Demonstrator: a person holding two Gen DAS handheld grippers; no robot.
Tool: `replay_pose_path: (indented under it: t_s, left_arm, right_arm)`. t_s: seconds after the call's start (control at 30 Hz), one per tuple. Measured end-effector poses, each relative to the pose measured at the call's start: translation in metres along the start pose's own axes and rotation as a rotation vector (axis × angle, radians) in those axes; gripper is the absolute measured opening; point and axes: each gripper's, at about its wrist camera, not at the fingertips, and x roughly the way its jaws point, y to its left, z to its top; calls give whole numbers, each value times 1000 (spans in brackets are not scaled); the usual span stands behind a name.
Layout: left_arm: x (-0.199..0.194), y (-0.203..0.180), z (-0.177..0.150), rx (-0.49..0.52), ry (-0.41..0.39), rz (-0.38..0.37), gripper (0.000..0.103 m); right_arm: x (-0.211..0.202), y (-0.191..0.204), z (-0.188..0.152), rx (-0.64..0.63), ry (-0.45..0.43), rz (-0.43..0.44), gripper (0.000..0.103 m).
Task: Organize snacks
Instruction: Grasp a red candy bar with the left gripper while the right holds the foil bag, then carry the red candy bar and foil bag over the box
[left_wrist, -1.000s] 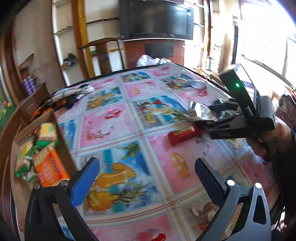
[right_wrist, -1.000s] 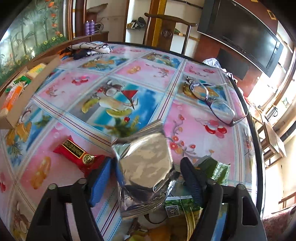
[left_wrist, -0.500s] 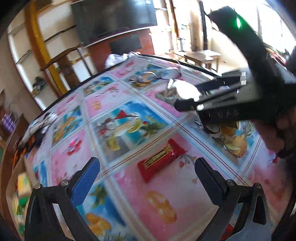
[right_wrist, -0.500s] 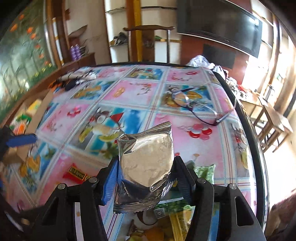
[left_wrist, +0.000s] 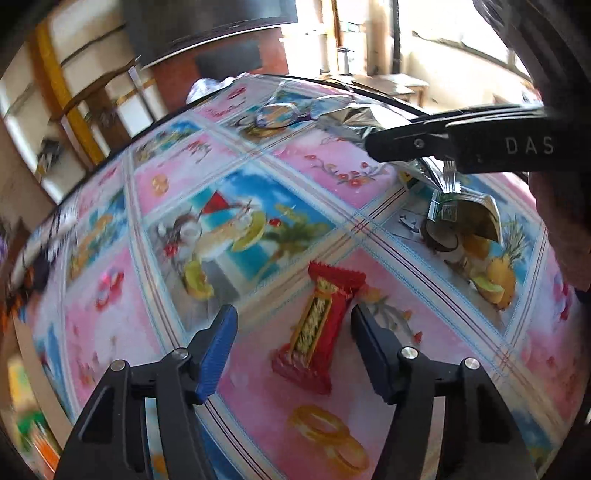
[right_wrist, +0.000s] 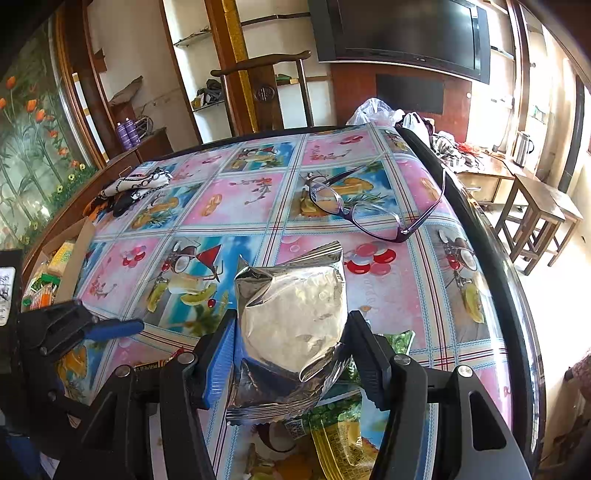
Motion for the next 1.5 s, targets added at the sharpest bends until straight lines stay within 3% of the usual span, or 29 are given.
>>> replay_pose_path:
  t_s: [0.1, 0.2, 0.33, 0.5, 0.73, 0.97, 1.03, 1.23, 1.5]
  left_arm:
    - [-5, -3, -7, -110, -13, -10, 40]
    - [-7, -11, -7, -150, -30, 27, 28]
    - [-6, -14, -7, -172, -54, 33, 21]
    - [-8, 5, -10, -248, -71, 47, 19]
    - [-29, 45, -18, -414, -169, 146, 19]
    - [-38, 55, -20, -440, -185, 171, 19]
    - [-42, 51, -19, -421, -203, 219, 19]
    - [-53, 40, -18, -350, -286, 461, 19]
    - [-61, 38, -17, -311, -331, 574, 19]
  right_arm:
    - [-1, 3, 0, -2, -2, 6, 62]
    - [-2, 10, -2, -23, -3, 18, 62]
    - [2, 23, -8, -54, 8, 14, 62]
    - [6, 28, -11, -74, 10, 0, 62]
    - [6, 35, -14, -83, 0, 10, 62]
    - [5, 50, -18, -133, -22, 21, 62]
    - [4, 51, -17, -131, -28, 21, 62]
    - [-3, 55, -19, -139, -61, 38, 62]
    - [-7, 78, -27, -211, -92, 60, 62]
